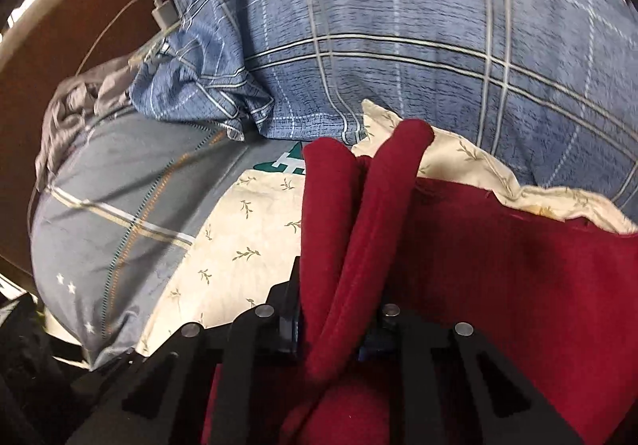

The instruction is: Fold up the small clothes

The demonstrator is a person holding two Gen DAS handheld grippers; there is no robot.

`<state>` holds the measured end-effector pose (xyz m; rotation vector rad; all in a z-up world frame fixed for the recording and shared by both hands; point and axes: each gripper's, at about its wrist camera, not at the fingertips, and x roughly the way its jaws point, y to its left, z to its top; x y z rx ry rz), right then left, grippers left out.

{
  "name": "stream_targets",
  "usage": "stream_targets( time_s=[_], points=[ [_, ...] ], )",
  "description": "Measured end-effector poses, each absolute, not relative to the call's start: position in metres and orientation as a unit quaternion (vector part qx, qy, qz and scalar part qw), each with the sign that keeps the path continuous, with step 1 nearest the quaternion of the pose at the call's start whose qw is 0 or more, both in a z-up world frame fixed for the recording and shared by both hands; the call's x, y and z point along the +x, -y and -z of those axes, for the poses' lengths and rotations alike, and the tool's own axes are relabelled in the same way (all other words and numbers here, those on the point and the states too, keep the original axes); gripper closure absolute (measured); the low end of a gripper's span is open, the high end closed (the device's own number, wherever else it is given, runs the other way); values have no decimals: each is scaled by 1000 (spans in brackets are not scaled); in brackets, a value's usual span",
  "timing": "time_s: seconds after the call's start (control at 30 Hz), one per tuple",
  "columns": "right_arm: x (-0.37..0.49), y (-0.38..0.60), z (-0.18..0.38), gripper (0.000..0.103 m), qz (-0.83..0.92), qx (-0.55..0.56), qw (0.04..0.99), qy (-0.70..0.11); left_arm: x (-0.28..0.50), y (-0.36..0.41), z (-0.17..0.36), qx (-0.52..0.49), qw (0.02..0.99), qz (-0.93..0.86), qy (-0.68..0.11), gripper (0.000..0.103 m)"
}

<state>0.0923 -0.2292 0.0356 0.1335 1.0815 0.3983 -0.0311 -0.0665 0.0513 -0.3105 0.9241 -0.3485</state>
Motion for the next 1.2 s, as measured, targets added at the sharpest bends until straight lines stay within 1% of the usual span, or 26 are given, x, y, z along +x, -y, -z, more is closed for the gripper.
stream_targets(
  time_s=[0.17, 0.27, 0.33, 0.4, 0.47, 0.63, 0.7, 0.8, 1.0, 1.2],
  points=[
    [92, 234, -33, 85, -193, 87, 833, -511, -26, 74, -42, -137, 867, 158, -453, 33],
    [92, 236, -32, 85, -195, 88, 832, -512, -22, 74, -40, -143, 865, 162, -453, 36],
    [92, 237, -30, 84, -197, 93, 830, -513, -22, 76, -40, -143, 863, 170, -453, 46],
    [93, 238, -27, 84, -198, 97, 828, -515, -23, 79, -40, -133, 864, 179, -451, 61],
    [92, 240, -26, 84, -199, 99, 828, -515, -25, 83, -41, -122, 867, 181, -448, 66],
    [90, 243, -26, 84, -198, 103, 829, -513, -26, 82, -41, -121, 867, 182, -448, 69],
    [88, 244, -28, 84, -196, 102, 831, -511, -27, 84, -43, -118, 867, 183, -447, 74],
    [86, 246, -30, 84, -197, 102, 834, -505, -29, 88, -47, -111, 870, 184, -443, 78],
    [77, 259, -40, 85, -197, 105, 840, -495, -34, 96, -53, -109, 874, 187, -435, 80],
    [64, 291, -72, 85, -195, 105, 855, -470, -45, 114, -79, -129, 871, 229, -414, 82]
  ],
)
